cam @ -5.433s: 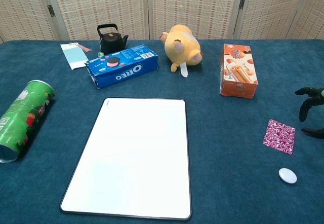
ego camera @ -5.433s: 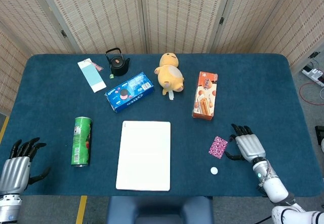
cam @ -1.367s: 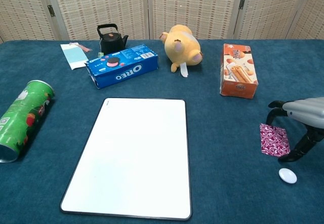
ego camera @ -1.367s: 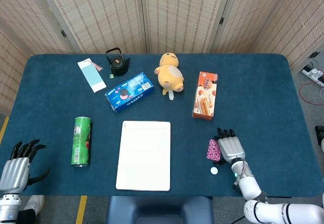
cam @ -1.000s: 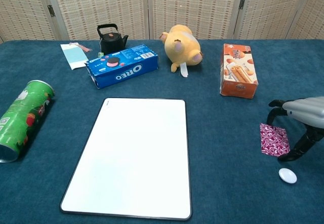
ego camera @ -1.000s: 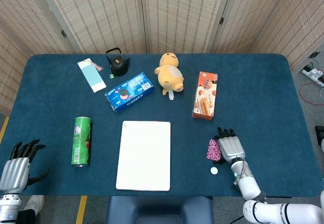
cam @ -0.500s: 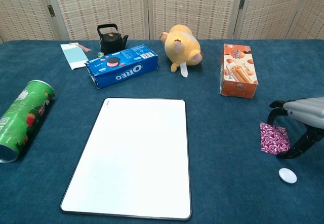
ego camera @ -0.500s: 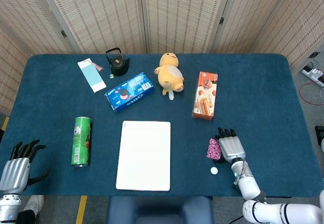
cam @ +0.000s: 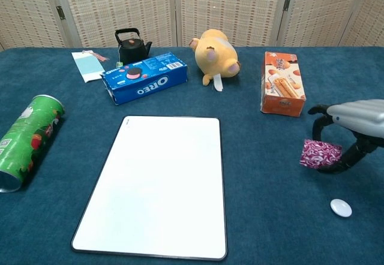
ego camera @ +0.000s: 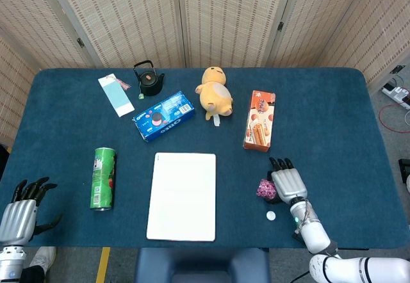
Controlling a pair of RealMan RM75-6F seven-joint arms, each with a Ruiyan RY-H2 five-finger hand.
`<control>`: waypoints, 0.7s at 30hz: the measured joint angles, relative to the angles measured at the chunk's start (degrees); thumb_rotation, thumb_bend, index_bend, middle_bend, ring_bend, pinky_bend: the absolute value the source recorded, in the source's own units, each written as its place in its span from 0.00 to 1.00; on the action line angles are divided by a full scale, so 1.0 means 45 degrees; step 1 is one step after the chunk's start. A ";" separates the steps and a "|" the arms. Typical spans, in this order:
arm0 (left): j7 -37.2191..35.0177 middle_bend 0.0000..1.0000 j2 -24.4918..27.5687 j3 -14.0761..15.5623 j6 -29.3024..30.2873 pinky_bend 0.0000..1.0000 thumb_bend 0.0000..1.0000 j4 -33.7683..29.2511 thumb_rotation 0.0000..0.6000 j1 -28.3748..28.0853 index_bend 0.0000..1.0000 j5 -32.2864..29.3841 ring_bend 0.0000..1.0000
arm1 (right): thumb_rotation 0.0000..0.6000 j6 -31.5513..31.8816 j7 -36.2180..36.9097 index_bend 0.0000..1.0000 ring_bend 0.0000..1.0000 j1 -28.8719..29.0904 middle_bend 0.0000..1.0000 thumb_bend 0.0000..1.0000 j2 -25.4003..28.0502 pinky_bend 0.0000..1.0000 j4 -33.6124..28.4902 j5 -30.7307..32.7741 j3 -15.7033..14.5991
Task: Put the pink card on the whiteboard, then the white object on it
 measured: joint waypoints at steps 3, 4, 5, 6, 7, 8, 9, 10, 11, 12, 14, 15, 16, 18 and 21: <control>0.0034 0.17 0.0033 0.0009 0.0048 0.00 0.30 -0.0056 1.00 0.0026 0.27 0.0022 0.18 | 0.72 -0.0066 -0.0365 0.37 0.00 0.0423 0.06 0.25 0.0052 0.00 -0.0312 -0.0121 0.0249; 0.0048 0.17 0.0047 0.0012 0.0065 0.00 0.30 -0.0077 1.00 0.0037 0.27 0.0025 0.18 | 0.71 -0.0096 -0.0502 0.37 0.00 0.0576 0.05 0.25 0.0035 0.00 -0.0383 -0.0130 0.0339; 0.0053 0.17 0.0054 0.0014 0.0076 0.00 0.30 -0.0087 1.00 0.0044 0.27 0.0027 0.18 | 0.71 -0.0145 -0.0689 0.37 0.00 0.0794 0.05 0.25 -0.0014 0.00 -0.0455 -0.0122 0.0465; 0.0061 0.17 0.0067 0.0014 0.0098 0.00 0.30 -0.0104 1.00 0.0055 0.27 0.0031 0.18 | 0.71 -0.0188 -0.0827 0.37 0.00 0.0961 0.05 0.25 -0.0069 0.00 -0.0493 -0.0103 0.0562; 0.0064 0.17 0.0079 0.0016 0.0116 0.00 0.30 -0.0119 1.00 0.0064 0.27 0.0040 0.18 | 0.71 -0.0235 -0.0971 0.37 0.00 0.1139 0.05 0.25 -0.0152 0.00 -0.0510 -0.0066 0.0661; 0.0070 0.17 0.0090 0.0020 0.0130 0.00 0.30 -0.0130 1.00 0.0075 0.27 0.0047 0.18 | 0.71 -0.0306 -0.1166 0.37 0.00 0.1392 0.05 0.25 -0.0296 0.00 -0.0508 0.0001 0.0797; 0.0083 0.17 0.0101 0.0025 0.0142 0.00 0.30 -0.0143 1.00 0.0084 0.27 0.0052 0.18 | 0.71 -0.0363 -0.1306 0.37 0.00 0.1592 0.05 0.25 -0.0427 0.00 -0.0492 0.0074 0.0907; 0.0092 0.17 0.0111 0.0030 0.0149 0.00 0.30 -0.0152 1.00 0.0093 0.27 0.0053 0.18 | 0.71 -0.0421 -0.1438 0.37 0.00 0.1796 0.05 0.25 -0.0576 0.00 -0.0461 0.0163 0.1024; 0.0096 0.17 0.0122 0.0037 0.0156 0.00 0.30 -0.0162 1.00 0.0105 0.27 0.0051 0.18 | 0.71 -0.0501 -0.1602 0.37 0.00 0.2072 0.05 0.25 -0.0798 0.00 -0.0394 0.0301 0.1181; 0.0098 0.17 0.0138 0.0042 0.0170 0.00 0.30 -0.0167 1.00 0.0122 0.27 0.0042 0.18 | 0.71 -0.0560 -0.1725 0.37 0.00 0.2280 0.04 0.25 -0.0971 0.00 -0.0326 0.0414 0.1292; 0.0095 0.17 0.0157 0.0044 0.0198 0.00 0.30 -0.0167 1.00 0.0153 0.27 0.0018 0.18 | 0.71 -0.0690 -0.2041 0.37 0.00 0.2757 0.04 0.25 -0.1376 0.00 -0.0118 0.0688 0.1498; 0.0077 0.17 0.0174 0.0041 0.0227 0.00 0.30 -0.0168 1.00 0.0177 0.27 -0.0003 0.18 | 0.71 -0.0738 -0.2181 0.37 0.00 0.2957 0.04 0.25 -0.1556 0.00 -0.0009 0.0812 0.1567; 0.0064 0.17 0.0187 0.0037 0.0248 0.00 0.30 -0.0169 1.00 0.0196 0.27 -0.0019 0.18 | 0.72 -0.0784 -0.2314 0.37 0.00 0.3151 0.04 0.25 -0.1738 0.00 0.0110 0.0932 0.1628; 0.0047 0.17 0.0213 0.0043 0.0272 0.00 0.30 -0.0160 1.00 0.0233 0.27 -0.0038 0.18 | 0.72 -0.0886 -0.2577 0.37 0.00 0.3578 0.04 0.25 -0.2153 0.00 0.0409 0.1211 0.1751; 0.0040 0.17 0.0226 0.0060 0.0268 0.00 0.30 -0.0143 1.00 0.0260 0.27 -0.0062 0.18 | 0.72 -0.1025 -0.2911 0.36 0.00 0.4170 0.04 0.25 -0.2752 0.00 0.0931 0.1584 0.1882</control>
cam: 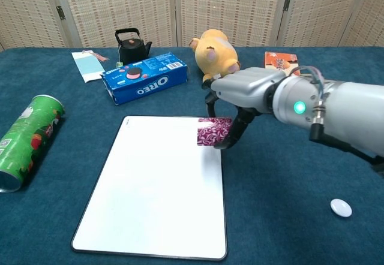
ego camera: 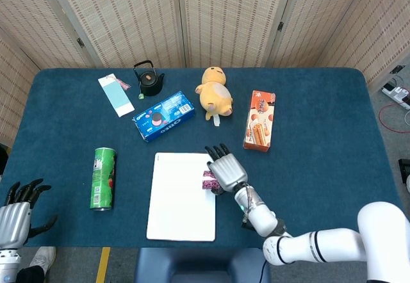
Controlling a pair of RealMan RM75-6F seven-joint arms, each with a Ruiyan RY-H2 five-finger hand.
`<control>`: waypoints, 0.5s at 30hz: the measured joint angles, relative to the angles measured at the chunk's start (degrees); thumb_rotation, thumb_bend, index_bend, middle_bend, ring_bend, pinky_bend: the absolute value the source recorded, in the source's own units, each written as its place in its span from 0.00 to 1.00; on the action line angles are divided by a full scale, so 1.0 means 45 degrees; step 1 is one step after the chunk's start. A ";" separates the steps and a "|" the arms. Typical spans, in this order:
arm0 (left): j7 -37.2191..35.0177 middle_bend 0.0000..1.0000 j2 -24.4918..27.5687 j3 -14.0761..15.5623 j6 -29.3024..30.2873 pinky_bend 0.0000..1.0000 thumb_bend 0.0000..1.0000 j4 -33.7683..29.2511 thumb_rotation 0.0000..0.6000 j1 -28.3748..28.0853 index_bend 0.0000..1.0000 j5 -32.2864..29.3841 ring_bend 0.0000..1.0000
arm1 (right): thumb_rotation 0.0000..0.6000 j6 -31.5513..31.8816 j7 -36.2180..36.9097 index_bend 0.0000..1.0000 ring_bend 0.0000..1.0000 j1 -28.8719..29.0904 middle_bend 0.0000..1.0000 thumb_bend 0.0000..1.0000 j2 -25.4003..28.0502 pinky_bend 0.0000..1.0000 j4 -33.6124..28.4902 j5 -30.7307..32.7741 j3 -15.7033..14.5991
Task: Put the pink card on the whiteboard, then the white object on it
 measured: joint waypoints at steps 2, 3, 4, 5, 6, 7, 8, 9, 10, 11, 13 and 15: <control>-0.0013 0.17 0.0001 -0.0001 0.0003 0.00 0.30 0.0006 1.00 0.0013 0.27 -0.0015 0.18 | 0.72 -0.0064 -0.0123 0.35 0.00 0.0287 0.04 0.25 -0.0286 0.00 0.0291 0.0208 0.0066; -0.0020 0.17 0.0000 -0.0008 0.0014 0.00 0.30 0.0017 1.00 0.0024 0.27 -0.0025 0.18 | 0.72 -0.0093 -0.0168 0.34 0.00 0.0415 0.03 0.25 -0.0411 0.00 0.0437 0.0318 0.0100; -0.0020 0.17 0.0000 -0.0010 0.0015 0.00 0.30 0.0022 1.00 0.0026 0.27 -0.0028 0.18 | 0.72 -0.0122 -0.0206 0.33 0.00 0.0537 0.03 0.25 -0.0528 0.00 0.0586 0.0423 0.0134; -0.0020 0.17 -0.0001 -0.0011 0.0015 0.00 0.30 0.0029 1.00 0.0029 0.27 -0.0029 0.18 | 0.72 -0.0160 -0.0251 0.32 0.00 0.0692 0.03 0.25 -0.0673 0.00 0.0787 0.0551 0.0175; -0.0022 0.17 -0.0002 -0.0012 0.0011 0.00 0.30 0.0035 1.00 0.0031 0.27 -0.0033 0.18 | 0.72 -0.0188 -0.0283 0.32 0.00 0.0803 0.03 0.26 -0.0779 0.00 0.0942 0.0641 0.0201; -0.0024 0.17 -0.0003 -0.0016 0.0005 0.00 0.30 0.0039 1.00 0.0031 0.27 -0.0040 0.18 | 0.72 -0.0220 -0.0315 0.31 0.00 0.0911 0.03 0.25 -0.0886 0.00 0.1094 0.0736 0.0223; -0.0023 0.17 -0.0004 -0.0018 -0.0006 0.00 0.30 0.0042 1.00 0.0029 0.27 -0.0046 0.18 | 0.72 -0.0263 -0.0354 0.31 0.00 0.1053 0.03 0.25 -0.1028 0.00 0.1290 0.0862 0.0250; -0.0017 0.17 -0.0008 -0.0022 -0.0028 0.00 0.30 0.0046 1.00 0.0021 0.27 -0.0058 0.18 | 0.71 -0.0295 -0.0382 0.30 0.00 0.1157 0.02 0.25 -0.1130 0.00 0.1429 0.0945 0.0266; -0.0006 0.17 -0.0011 -0.0026 -0.0045 0.00 0.30 0.0044 1.00 0.0012 0.27 -0.0061 0.18 | 0.71 -0.0328 -0.0407 0.28 0.00 0.1258 0.01 0.25 -0.1229 0.00 0.1563 0.1022 0.0281; 0.0009 0.17 -0.0017 -0.0031 -0.0060 0.00 0.30 0.0040 1.00 -0.0001 0.27 -0.0059 0.18 | 0.71 -0.0374 -0.0431 0.26 0.00 0.1388 0.01 0.25 -0.1363 0.00 0.1730 0.1135 0.0305; 0.0040 0.17 -0.0023 -0.0029 -0.0077 0.00 0.30 0.0035 1.00 -0.0008 0.27 -0.0056 0.18 | 0.72 -0.0444 -0.0465 0.21 0.00 0.1574 0.00 0.25 -0.1544 0.00 0.1947 0.1310 0.0333; 0.0082 0.17 -0.0020 -0.0024 -0.0099 0.00 0.30 0.0010 1.00 -0.0018 0.27 -0.0050 0.18 | 0.71 -0.0503 -0.0516 0.17 0.00 0.1769 0.00 0.25 -0.1697 0.00 0.2148 0.1426 0.0336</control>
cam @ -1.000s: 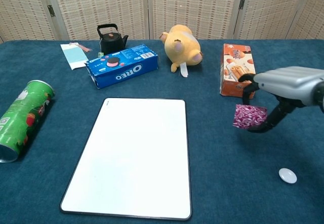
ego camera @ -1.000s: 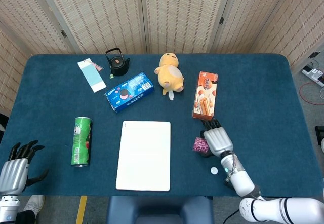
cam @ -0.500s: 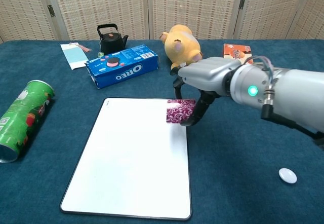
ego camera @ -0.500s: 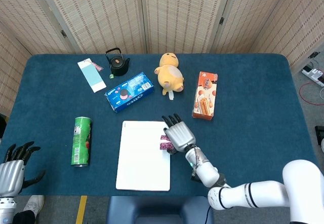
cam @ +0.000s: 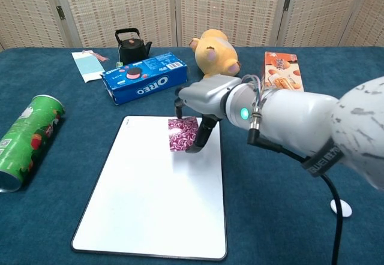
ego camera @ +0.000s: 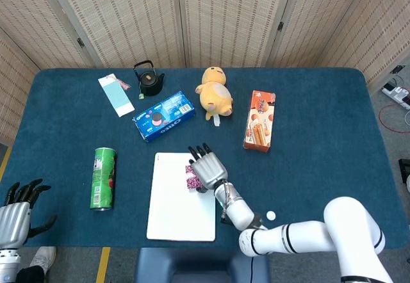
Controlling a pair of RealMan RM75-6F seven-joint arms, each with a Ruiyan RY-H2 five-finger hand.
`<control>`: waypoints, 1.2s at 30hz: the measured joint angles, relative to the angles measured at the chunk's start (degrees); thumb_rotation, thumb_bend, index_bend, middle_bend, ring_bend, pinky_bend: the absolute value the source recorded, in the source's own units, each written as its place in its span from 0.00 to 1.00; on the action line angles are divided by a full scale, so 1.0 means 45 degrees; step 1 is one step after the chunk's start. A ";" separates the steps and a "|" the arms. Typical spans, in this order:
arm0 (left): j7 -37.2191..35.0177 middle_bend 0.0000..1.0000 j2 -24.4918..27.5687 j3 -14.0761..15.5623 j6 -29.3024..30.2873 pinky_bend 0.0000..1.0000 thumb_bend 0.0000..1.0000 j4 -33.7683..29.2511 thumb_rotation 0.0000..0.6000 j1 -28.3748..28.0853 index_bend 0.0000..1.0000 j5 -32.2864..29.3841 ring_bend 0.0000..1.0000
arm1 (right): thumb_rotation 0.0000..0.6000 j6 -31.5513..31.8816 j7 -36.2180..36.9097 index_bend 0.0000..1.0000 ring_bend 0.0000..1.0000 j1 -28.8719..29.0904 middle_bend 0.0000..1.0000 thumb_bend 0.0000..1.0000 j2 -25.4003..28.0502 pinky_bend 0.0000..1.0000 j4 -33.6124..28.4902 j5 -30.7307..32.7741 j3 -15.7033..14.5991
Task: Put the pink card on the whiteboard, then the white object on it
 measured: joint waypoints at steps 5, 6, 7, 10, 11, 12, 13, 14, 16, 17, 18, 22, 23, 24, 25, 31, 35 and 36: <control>0.0028 0.17 -0.0012 -0.0022 0.0016 0.00 0.30 -0.0025 1.00 -0.0007 0.28 0.0011 0.18 | 0.71 -0.0030 -0.0018 0.09 0.00 0.0264 0.00 0.25 -0.0094 0.00 0.0111 0.0222 -0.0062; 0.0042 0.17 -0.0014 -0.0024 0.0012 0.00 0.30 -0.0026 1.00 -0.0009 0.28 0.0011 0.18 | 0.71 -0.0020 0.0018 0.08 0.00 0.0266 0.00 0.25 -0.0054 0.00 0.0085 0.0222 -0.0075; 0.0062 0.17 -0.0012 -0.0021 -0.0002 0.00 0.30 -0.0032 1.00 -0.0015 0.28 0.0011 0.18 | 0.71 -0.0011 0.0048 0.07 0.00 0.0263 0.00 0.25 -0.0002 0.00 0.0043 0.0223 -0.0088; 0.0070 0.17 0.0005 -0.0026 0.0005 0.00 0.30 -0.0080 1.00 -0.0025 0.28 0.0035 0.18 | 0.71 0.0041 0.0309 0.06 0.00 0.0166 0.00 0.25 0.0283 0.00 -0.0248 0.0094 -0.0141; 0.0067 0.17 0.0010 -0.0030 0.0024 0.00 0.30 -0.0080 1.00 -0.0020 0.28 0.0042 0.18 | 0.71 0.0064 0.0473 0.06 0.00 0.0077 0.00 0.25 0.0467 0.00 -0.0465 -0.0020 -0.0176; 0.0065 0.17 0.0016 -0.0035 0.0026 0.00 0.30 -0.0081 1.00 -0.0016 0.28 0.0034 0.18 | 0.71 0.0079 0.0613 0.06 0.00 -0.0007 0.00 0.25 0.0639 0.00 -0.0668 -0.0136 -0.0215; 0.0066 0.17 0.0020 -0.0040 0.0018 0.00 0.30 -0.0086 1.00 -0.0017 0.28 0.0016 0.18 | 0.72 0.0098 0.0755 0.07 0.00 -0.0106 0.00 0.25 0.0845 0.00 -0.0907 -0.0282 -0.0270; 0.0074 0.17 0.0026 -0.0046 0.0006 0.00 0.30 -0.0096 1.00 -0.0022 0.28 0.0005 0.18 | 0.72 0.0141 0.0950 0.07 0.00 -0.0262 0.00 0.25 0.1171 0.00 -0.1271 -0.0538 -0.0376; 0.0117 0.17 0.0031 -0.0055 -0.0002 0.00 0.30 -0.0135 1.00 -0.0037 0.28 0.0013 0.18 | 0.72 0.0219 0.1261 0.10 0.00 -0.0543 0.00 0.25 0.1730 0.00 -0.1848 -0.1066 -0.0603; 0.0139 0.17 0.0030 -0.0059 -0.0001 0.00 0.30 -0.0159 1.00 -0.0044 0.28 0.0023 0.18 | 0.73 0.0284 0.1505 0.11 0.00 -0.0766 0.00 0.25 0.2137 0.00 -0.2230 -0.1492 -0.0790; 0.0186 0.17 0.0032 -0.0060 0.0000 0.00 0.30 -0.0198 1.00 -0.0056 0.28 0.0043 0.18 | 0.73 0.0330 0.1705 0.13 0.00 -0.0944 0.00 0.26 0.2443 0.00 -0.2497 -0.1841 -0.0944; 0.0397 0.17 0.0055 -0.0072 0.0009 0.00 0.30 -0.0394 1.00 -0.0109 0.28 0.0136 0.18 | 0.74 0.0469 0.2737 0.24 0.00 -0.1771 0.04 0.25 0.3671 0.00 -0.3333 -0.3609 -0.1706; 0.0451 0.17 0.0065 -0.0077 0.0013 0.00 0.30 -0.0445 1.00 -0.0121 0.28 0.0152 0.18 | 0.74 0.0495 0.3100 0.26 0.01 -0.2032 0.04 0.25 0.4007 0.00 -0.3482 -0.4238 -0.1970; 0.0526 0.17 0.0079 -0.0087 0.0018 0.00 0.30 -0.0519 1.00 -0.0140 0.28 0.0171 0.18 | 0.74 0.0512 0.3390 0.28 0.01 -0.2233 0.05 0.25 0.4248 0.00 -0.3562 -0.4735 -0.2178; 0.0584 0.17 0.0091 -0.0094 0.0019 0.00 0.30 -0.0579 1.00 -0.0154 0.28 0.0184 0.18 | 0.74 0.0532 0.3698 0.31 0.03 -0.2437 0.06 0.25 0.4478 0.00 -0.3615 -0.5253 -0.2390; 0.1000 0.17 0.0138 -0.0105 0.0010 0.00 0.30 -0.0958 1.00 -0.0248 0.28 0.0299 0.18 | 0.74 0.0919 0.6153 0.39 0.06 -0.3893 0.11 0.25 0.5580 0.00 -0.3366 -0.9082 -0.3839; 0.1165 0.17 0.0183 -0.0098 0.0036 0.00 0.30 -0.1135 1.00 -0.0273 0.28 0.0354 0.18 | 0.74 0.1579 0.7618 0.41 0.06 -0.5020 0.12 0.25 0.6008 0.00 -0.2633 -1.1663 -0.4892; 0.1185 0.17 0.0194 -0.0100 0.0053 0.00 0.30 -0.1170 1.00 -0.0274 0.28 0.0363 0.18 | 0.74 0.1763 0.7868 0.41 0.06 -0.5275 0.13 0.25 0.6074 0.00 -0.2421 -1.2140 -0.5104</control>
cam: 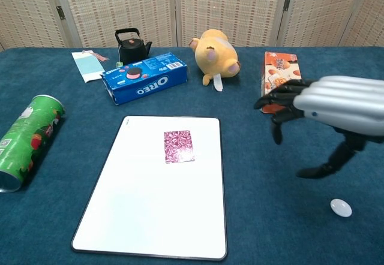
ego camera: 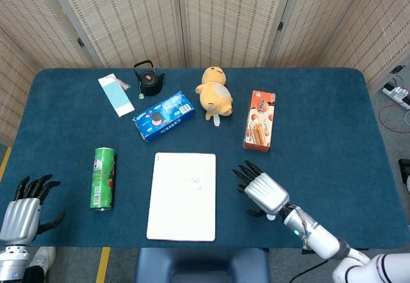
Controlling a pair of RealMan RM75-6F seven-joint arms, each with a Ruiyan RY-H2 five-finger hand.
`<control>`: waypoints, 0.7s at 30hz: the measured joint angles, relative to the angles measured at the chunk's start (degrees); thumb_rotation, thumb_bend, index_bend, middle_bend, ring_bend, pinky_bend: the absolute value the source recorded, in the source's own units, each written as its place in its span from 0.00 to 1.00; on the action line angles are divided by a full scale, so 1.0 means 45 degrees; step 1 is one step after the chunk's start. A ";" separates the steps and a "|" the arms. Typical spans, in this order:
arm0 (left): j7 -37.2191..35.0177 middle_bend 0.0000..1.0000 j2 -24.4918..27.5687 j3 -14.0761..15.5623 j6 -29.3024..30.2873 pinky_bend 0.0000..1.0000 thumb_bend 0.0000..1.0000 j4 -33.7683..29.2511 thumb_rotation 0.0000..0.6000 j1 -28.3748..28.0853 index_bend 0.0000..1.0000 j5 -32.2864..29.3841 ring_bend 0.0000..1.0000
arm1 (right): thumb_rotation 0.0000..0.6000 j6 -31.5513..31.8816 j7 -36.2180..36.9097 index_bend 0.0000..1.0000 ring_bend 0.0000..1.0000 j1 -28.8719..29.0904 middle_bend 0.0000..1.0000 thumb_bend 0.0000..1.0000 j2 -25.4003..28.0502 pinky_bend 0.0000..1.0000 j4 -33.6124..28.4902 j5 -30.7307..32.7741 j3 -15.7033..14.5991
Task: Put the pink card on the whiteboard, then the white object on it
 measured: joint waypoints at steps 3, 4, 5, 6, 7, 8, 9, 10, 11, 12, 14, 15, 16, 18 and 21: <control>0.0059 0.17 0.0014 0.0009 0.0018 0.00 0.30 -0.0071 1.00 -0.0010 0.28 0.0048 0.18 | 0.74 0.0621 0.0716 0.42 0.07 -0.0828 0.14 0.25 0.0151 0.00 0.0820 -0.1308 -0.0624; 0.0077 0.17 0.0015 0.0013 0.0020 0.00 0.30 -0.0089 1.00 -0.0015 0.27 0.0062 0.18 | 0.74 0.0783 0.0897 0.42 0.07 -0.1055 0.14 0.25 0.0176 0.00 0.1072 -0.1591 -0.0777; 0.0094 0.17 0.0015 0.0016 0.0021 0.00 0.30 -0.0105 1.00 -0.0020 0.27 0.0077 0.18 | 0.74 0.0960 0.1116 0.42 0.07 -0.1328 0.14 0.25 0.0195 0.00 0.1389 -0.1882 -0.0948; 0.0119 0.17 0.0012 0.0021 0.0022 0.00 0.30 -0.0122 1.00 -0.0028 0.27 0.0100 0.18 | 0.74 0.1055 0.1230 0.42 0.07 -0.1510 0.14 0.25 0.0199 0.00 0.1611 -0.2045 -0.1054; 0.0137 0.17 0.0008 0.0025 0.0022 0.00 0.30 -0.0132 1.00 -0.0035 0.27 0.0115 0.18 | 0.74 0.1125 0.1289 0.42 0.07 -0.1673 0.14 0.25 0.0196 0.00 0.1820 -0.2180 -0.1143; 0.0146 0.17 0.0006 0.0029 0.0020 0.00 0.30 -0.0142 1.00 -0.0041 0.27 0.0128 0.18 | 0.74 0.1199 0.1338 0.42 0.07 -0.1877 0.14 0.25 0.0178 0.00 0.2080 -0.2315 -0.1230; 0.0156 0.17 0.0006 0.0031 0.0015 0.00 0.30 -0.0156 1.00 -0.0052 0.27 0.0137 0.18 | 0.74 0.1238 0.1396 0.42 0.07 -0.2019 0.14 0.25 0.0152 0.00 0.2262 -0.2384 -0.1273; 0.0166 0.17 0.0005 0.0030 0.0012 0.00 0.30 -0.0167 1.00 -0.0059 0.27 0.0144 0.18 | 0.74 0.1265 0.1488 0.42 0.07 -0.2145 0.14 0.25 0.0117 0.00 0.2431 -0.2431 -0.1299; 0.0174 0.17 0.0000 0.0030 0.0012 0.00 0.30 -0.0175 1.00 -0.0065 0.27 0.0151 0.18 | 0.74 0.1290 0.1636 0.42 0.07 -0.2298 0.14 0.25 0.0052 0.00 0.2637 -0.2482 -0.1311; 0.0184 0.17 -0.0004 0.0032 0.0014 0.00 0.30 -0.0179 1.00 -0.0070 0.27 0.0164 0.18 | 0.74 0.1291 0.1744 0.42 0.07 -0.2389 0.14 0.25 -0.0016 0.00 0.2784 -0.2515 -0.1305; 0.0193 0.17 -0.0004 0.0043 0.0017 0.00 0.30 -0.0197 1.00 -0.0072 0.27 0.0182 0.18 | 0.74 0.1235 0.1905 0.42 0.07 -0.2516 0.14 0.25 -0.0228 0.00 0.3113 -0.2620 -0.1252; 0.0193 0.17 -0.0004 0.0047 0.0031 0.00 0.30 -0.0198 1.00 -0.0069 0.27 0.0192 0.18 | 0.74 0.1178 0.1925 0.42 0.07 -0.2552 0.14 0.25 -0.0325 0.00 0.3249 -0.2656 -0.1214; 0.0187 0.17 -0.0003 0.0050 0.0041 0.00 0.30 -0.0199 1.00 -0.0064 0.27 0.0194 0.18 | 0.74 0.1103 0.1925 0.42 0.06 -0.2582 0.14 0.25 -0.0424 0.00 0.3381 -0.2685 -0.1162; 0.0147 0.17 0.0003 0.0052 0.0054 0.00 0.30 -0.0190 1.00 -0.0055 0.27 0.0191 0.18 | 0.74 0.0907 0.1897 0.42 0.07 -0.2637 0.14 0.25 -0.0662 0.00 0.3653 -0.2732 -0.1000; 0.0126 0.17 0.0009 0.0052 0.0059 0.00 0.30 -0.0166 1.00 -0.0047 0.27 0.0168 0.18 | 0.74 0.0694 0.1872 0.43 0.07 -0.2686 0.14 0.25 -0.0875 0.00 0.3822 -0.2757 -0.0803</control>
